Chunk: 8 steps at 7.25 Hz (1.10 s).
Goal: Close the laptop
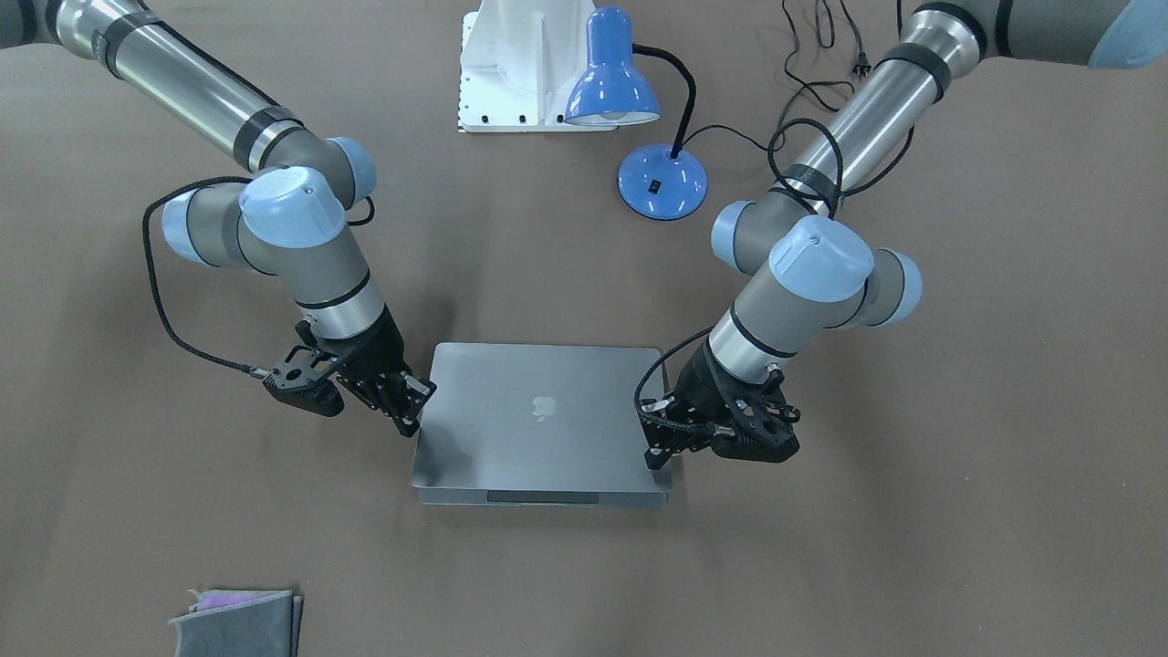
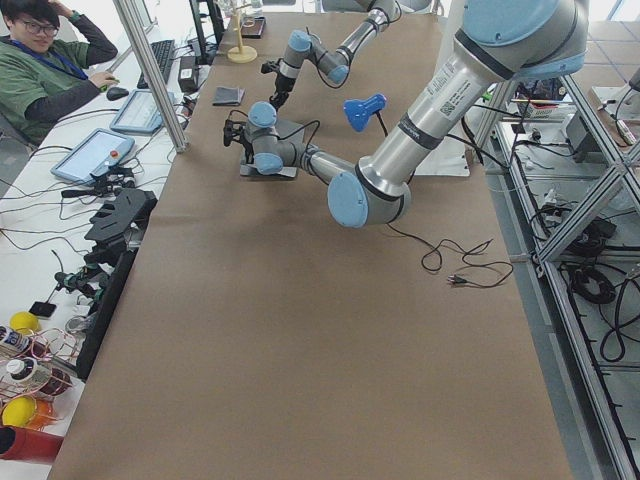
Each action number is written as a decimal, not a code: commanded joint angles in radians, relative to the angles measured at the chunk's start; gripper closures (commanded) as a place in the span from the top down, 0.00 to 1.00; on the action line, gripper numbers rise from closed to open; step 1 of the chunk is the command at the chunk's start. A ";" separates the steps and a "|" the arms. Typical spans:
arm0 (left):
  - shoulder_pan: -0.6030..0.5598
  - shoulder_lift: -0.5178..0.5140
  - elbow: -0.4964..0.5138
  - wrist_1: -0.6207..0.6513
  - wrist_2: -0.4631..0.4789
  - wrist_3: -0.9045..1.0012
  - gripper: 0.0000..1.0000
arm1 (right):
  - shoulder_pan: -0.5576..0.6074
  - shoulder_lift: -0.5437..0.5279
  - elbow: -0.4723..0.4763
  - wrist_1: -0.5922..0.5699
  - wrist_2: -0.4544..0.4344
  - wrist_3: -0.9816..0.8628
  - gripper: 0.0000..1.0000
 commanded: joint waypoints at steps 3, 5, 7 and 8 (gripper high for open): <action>-0.046 -0.004 -0.136 0.171 -0.071 0.009 0.00 | 0.098 0.010 0.024 -0.024 0.147 -0.066 0.00; -0.097 0.057 -0.325 0.402 -0.192 0.046 0.23 | 0.152 -0.068 0.202 -0.224 0.204 -0.260 0.00; -0.192 0.235 -0.469 0.412 -0.314 0.262 0.98 | 0.238 -0.166 0.341 -0.350 0.265 -0.426 0.99; -0.247 0.299 -0.504 0.444 -0.335 0.351 0.98 | 0.267 -0.225 0.364 -0.356 0.275 -0.501 1.00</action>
